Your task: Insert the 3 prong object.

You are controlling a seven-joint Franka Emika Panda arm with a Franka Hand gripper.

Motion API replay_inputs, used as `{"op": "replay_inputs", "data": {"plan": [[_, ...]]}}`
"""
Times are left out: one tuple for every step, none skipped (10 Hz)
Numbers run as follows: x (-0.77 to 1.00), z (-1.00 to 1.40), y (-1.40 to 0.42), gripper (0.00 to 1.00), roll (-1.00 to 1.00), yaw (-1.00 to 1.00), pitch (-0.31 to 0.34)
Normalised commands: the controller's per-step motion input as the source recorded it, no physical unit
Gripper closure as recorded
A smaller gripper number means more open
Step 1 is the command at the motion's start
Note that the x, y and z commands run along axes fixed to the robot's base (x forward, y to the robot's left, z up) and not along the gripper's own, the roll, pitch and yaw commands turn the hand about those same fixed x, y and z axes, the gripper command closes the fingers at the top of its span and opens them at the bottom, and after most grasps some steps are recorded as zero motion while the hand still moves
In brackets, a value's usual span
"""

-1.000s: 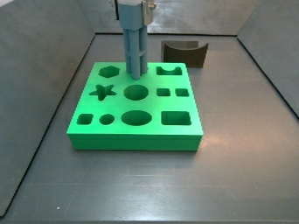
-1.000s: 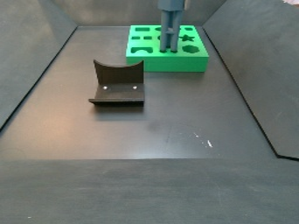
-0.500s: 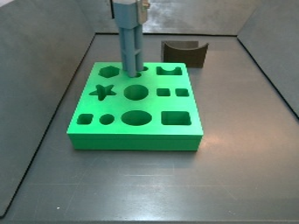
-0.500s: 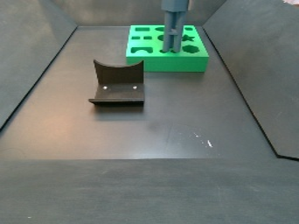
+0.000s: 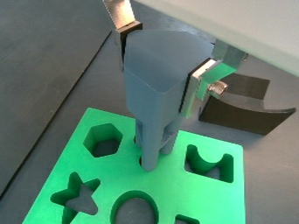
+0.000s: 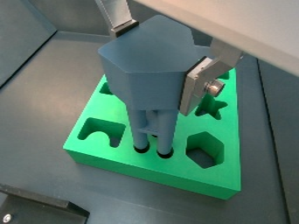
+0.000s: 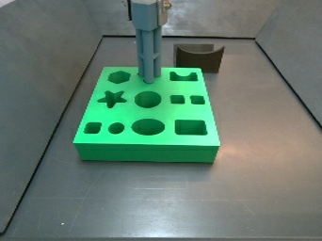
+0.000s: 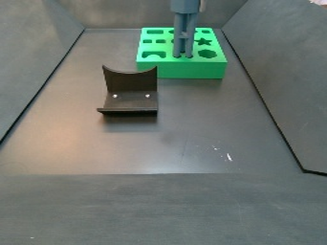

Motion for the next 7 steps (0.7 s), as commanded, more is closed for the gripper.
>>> {"op": "replay_inputs", "data": {"plan": [[-0.19,-0.41,0.00,1.00,0.09,0.11,0.000],[0.00,-0.35,0.01,1.00,0.24,0.00,0.091],[0.05,-0.47,0.00,1.00,0.29,0.00,0.091],[0.25,-0.60,-0.05,1.00,0.22,0.00,0.053],[0.37,-0.53,-0.02,1.00,0.26,0.00,0.096],[0.32,-0.41,0.00,1.00,0.14,0.00,0.090],[0.05,0.00,0.00,1.00,-0.05,-0.05,0.000]]}}
